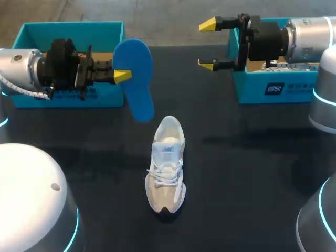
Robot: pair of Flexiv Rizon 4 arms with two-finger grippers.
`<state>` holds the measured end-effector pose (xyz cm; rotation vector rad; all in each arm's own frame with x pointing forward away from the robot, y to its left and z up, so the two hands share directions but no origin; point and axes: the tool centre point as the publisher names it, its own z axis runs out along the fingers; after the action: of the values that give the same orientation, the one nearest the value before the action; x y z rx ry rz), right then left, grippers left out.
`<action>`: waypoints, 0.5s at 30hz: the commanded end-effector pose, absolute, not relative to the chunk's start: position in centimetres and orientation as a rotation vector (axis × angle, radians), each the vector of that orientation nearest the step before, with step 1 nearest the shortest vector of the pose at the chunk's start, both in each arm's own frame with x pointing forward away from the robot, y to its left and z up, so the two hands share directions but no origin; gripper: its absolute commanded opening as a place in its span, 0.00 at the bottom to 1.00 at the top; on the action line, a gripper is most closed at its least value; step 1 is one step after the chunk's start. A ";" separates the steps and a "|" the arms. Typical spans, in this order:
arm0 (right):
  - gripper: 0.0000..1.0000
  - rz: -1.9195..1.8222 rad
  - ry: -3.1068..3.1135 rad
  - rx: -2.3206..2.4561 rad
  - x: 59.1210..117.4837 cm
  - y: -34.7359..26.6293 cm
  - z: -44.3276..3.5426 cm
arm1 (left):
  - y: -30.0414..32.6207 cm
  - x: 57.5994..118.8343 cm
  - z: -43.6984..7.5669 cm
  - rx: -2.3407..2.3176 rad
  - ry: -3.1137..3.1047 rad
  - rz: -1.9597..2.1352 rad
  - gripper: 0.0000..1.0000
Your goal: Take the shoe out of the shoebox, open the shoe tongue, remove and reinsert the insole, then place the shoe into the shoebox
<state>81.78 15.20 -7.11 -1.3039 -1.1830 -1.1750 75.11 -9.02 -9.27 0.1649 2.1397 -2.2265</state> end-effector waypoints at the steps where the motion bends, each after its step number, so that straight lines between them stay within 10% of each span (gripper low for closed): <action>1: 1.00 -1.175 -1.184 -1.307 81.7 15.3 -7.1 | -8.3 75.9 -9.6 0.049 2.204 -2.308 0.00; 15: 1.00 -1.175 -1.184 -1.307 81.7 15.3 -7.1 | -9.2 76.2 -9.3 -0.246 2.422 -2.491 0.00</action>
<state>81.78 15.20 -7.12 -1.3038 -1.1833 -1.1751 75.57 -9.38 -9.50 -0.2655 2.4015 -2.4907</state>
